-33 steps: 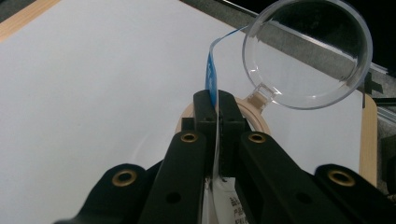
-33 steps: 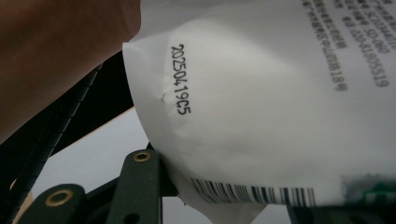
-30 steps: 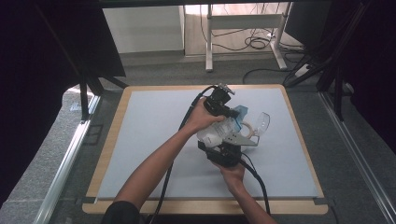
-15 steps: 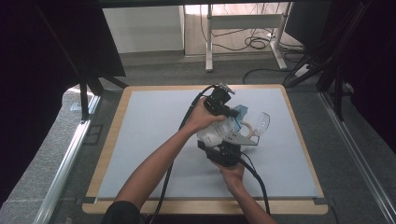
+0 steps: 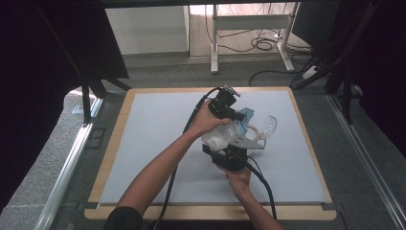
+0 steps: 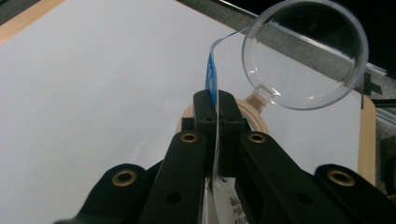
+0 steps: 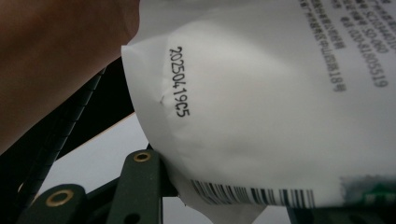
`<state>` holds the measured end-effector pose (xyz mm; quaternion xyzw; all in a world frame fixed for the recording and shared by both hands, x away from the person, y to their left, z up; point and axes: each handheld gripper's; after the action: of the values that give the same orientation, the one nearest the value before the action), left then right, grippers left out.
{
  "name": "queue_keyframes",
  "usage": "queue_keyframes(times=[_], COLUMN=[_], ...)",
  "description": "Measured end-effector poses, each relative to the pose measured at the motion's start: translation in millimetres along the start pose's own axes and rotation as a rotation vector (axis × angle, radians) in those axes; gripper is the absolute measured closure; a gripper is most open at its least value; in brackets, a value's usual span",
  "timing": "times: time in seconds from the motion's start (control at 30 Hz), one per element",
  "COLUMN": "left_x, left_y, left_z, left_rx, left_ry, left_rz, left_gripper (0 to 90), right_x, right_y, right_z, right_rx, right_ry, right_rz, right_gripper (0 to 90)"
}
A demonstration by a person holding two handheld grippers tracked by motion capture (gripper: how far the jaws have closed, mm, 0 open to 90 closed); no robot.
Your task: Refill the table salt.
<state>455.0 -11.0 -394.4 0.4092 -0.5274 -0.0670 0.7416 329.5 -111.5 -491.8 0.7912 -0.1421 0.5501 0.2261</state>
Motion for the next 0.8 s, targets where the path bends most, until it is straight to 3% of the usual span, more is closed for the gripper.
queue_keyframes(times=[0.8], left_x=[2.6], left_y=[-2.2], left_z=[1.3], left_rx=[0.011], left_ry=[-0.013], left_rz=[-0.016], left_gripper=[89.9], right_x=[1.3], right_y=[0.9], right_z=[-0.5], right_rx=[-0.002], right_ry=[-0.026], right_rz=[0.014], right_gripper=[60.4])
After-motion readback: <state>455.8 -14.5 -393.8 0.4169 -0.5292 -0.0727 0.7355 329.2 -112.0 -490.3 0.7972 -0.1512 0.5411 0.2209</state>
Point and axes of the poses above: each handheld gripper's, and its own axes: y roughly backward along the jaws, x roughly out of its top, z roughly to its right, and after that the axes turned 7 degrees about x, right-handed
